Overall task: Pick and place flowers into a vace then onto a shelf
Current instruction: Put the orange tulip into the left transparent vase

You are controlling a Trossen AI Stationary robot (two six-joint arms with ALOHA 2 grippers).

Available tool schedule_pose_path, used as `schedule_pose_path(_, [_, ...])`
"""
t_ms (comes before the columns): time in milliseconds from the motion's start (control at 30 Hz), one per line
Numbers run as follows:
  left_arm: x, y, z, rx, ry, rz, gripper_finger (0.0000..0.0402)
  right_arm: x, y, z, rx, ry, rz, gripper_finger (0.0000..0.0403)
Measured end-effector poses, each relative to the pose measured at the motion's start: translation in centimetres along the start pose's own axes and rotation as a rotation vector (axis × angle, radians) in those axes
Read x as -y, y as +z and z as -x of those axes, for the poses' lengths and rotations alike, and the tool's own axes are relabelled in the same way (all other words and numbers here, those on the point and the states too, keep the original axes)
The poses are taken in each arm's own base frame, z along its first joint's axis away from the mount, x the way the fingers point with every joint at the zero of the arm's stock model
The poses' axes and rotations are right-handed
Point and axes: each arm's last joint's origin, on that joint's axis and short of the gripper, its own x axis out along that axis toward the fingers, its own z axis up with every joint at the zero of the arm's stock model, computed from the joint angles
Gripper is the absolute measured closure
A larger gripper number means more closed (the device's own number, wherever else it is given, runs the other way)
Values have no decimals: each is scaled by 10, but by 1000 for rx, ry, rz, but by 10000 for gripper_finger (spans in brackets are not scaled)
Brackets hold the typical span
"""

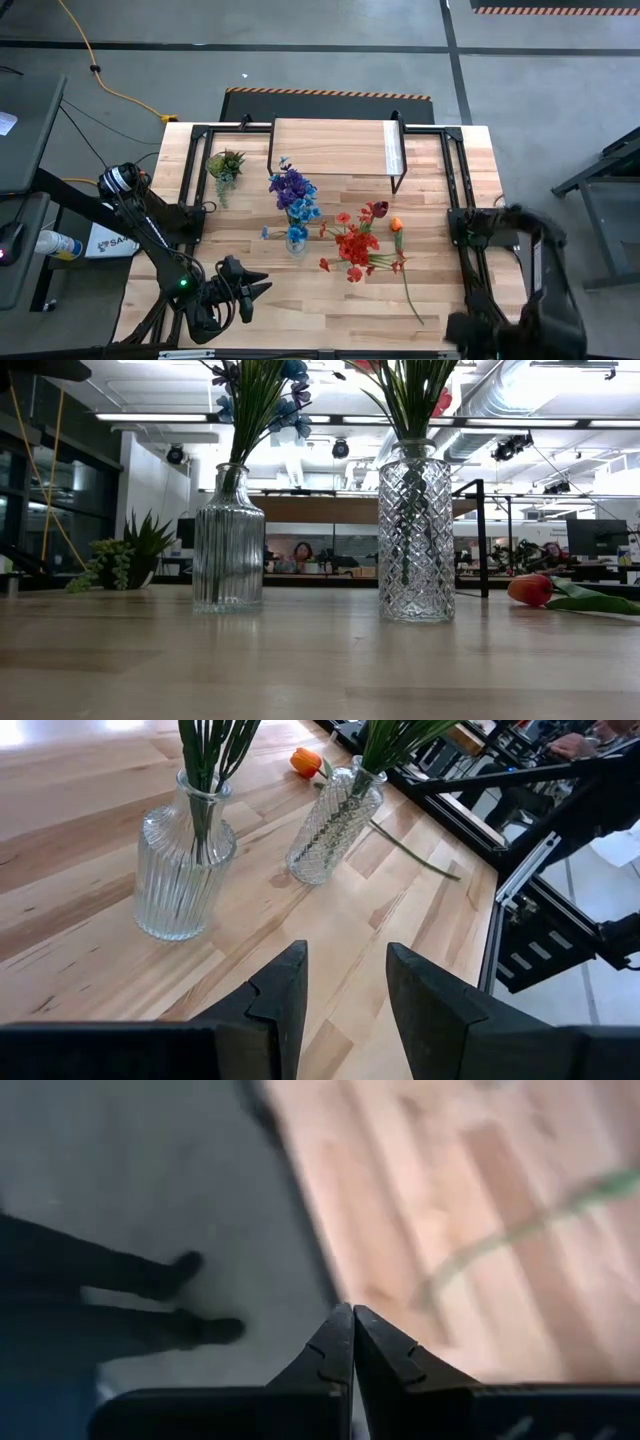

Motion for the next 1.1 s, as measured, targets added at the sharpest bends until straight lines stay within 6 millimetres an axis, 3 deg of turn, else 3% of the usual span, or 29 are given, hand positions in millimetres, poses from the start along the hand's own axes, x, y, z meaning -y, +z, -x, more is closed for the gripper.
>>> schedule_pose_path(267, [1,0,0,-1,-7,13,232,107,-4,0,-26,-128,-28,400])
schedule_pose_path(467, [2,0,0,0,-12,30,232,165,-4,-9,-17,-84,-70,398])
schedule_pose_path(633, [2,0,0,3,-14,39,232,183,-14,-46,-31,35,-164,402])
schedule_pose_path(867, [2,0,0,8,-14,49,232,187,-28,-110,-31,163,-279,400])
schedule_pose_path(1100, [2,0,0,8,-14,62,232,201,-26,-136,-22,114,-357,378])
